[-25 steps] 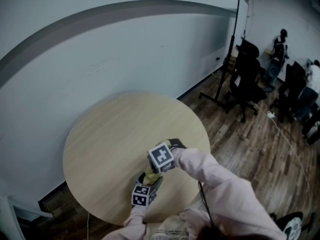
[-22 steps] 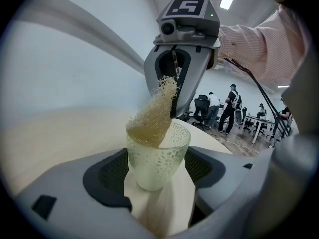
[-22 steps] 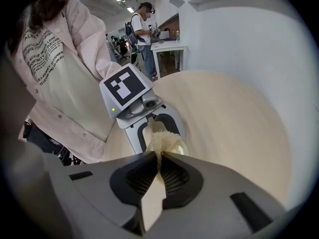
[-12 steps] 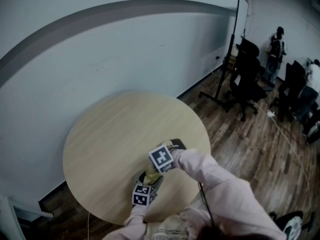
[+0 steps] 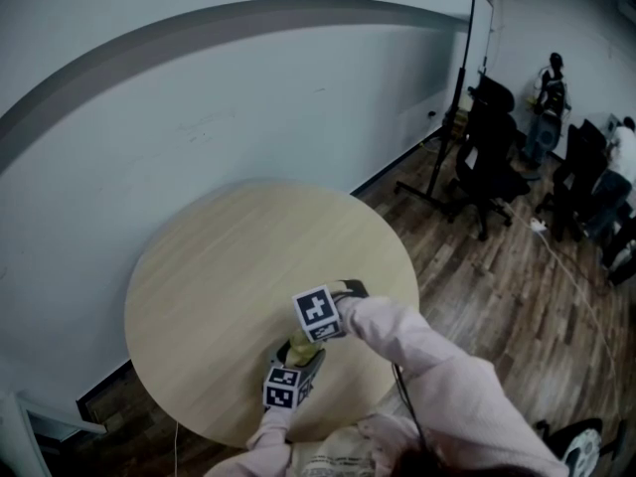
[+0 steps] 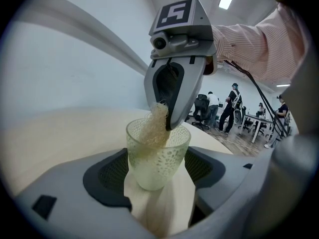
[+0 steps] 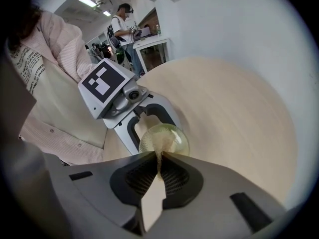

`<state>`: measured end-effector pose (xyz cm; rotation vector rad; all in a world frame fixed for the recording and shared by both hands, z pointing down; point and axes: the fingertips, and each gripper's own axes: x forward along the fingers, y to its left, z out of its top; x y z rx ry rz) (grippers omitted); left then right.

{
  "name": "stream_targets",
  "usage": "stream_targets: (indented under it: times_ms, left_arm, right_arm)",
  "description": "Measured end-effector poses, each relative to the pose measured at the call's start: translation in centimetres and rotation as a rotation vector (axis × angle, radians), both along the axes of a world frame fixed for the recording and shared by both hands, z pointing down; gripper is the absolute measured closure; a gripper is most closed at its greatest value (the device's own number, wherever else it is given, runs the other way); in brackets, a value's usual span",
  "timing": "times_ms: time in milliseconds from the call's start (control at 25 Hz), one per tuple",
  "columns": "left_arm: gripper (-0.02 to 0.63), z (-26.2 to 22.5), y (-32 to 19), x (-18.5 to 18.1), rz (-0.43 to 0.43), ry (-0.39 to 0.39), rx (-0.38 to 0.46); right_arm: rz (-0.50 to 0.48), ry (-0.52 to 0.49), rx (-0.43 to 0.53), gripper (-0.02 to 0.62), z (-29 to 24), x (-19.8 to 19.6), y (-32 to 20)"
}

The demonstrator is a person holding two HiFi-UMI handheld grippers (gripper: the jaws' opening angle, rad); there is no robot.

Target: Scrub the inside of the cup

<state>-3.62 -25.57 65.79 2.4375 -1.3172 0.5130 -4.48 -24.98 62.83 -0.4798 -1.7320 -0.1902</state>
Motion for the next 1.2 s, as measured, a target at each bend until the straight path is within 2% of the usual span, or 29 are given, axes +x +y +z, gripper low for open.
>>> stream_targets:
  times_ms: [480,1200]
  left_arm:
    - [0.259,0.2,0.1,-0.1,0.005,0.002,-0.003]
    - [0.259,-0.1,0.2,0.0,0.009,-0.002,-0.006]
  right_arm:
    - [0.146,0.057,-0.061,0.568,0.6,-0.3,0.5]
    - [0.379,0.113,-0.207,0.568,0.9,-0.4,1.7]
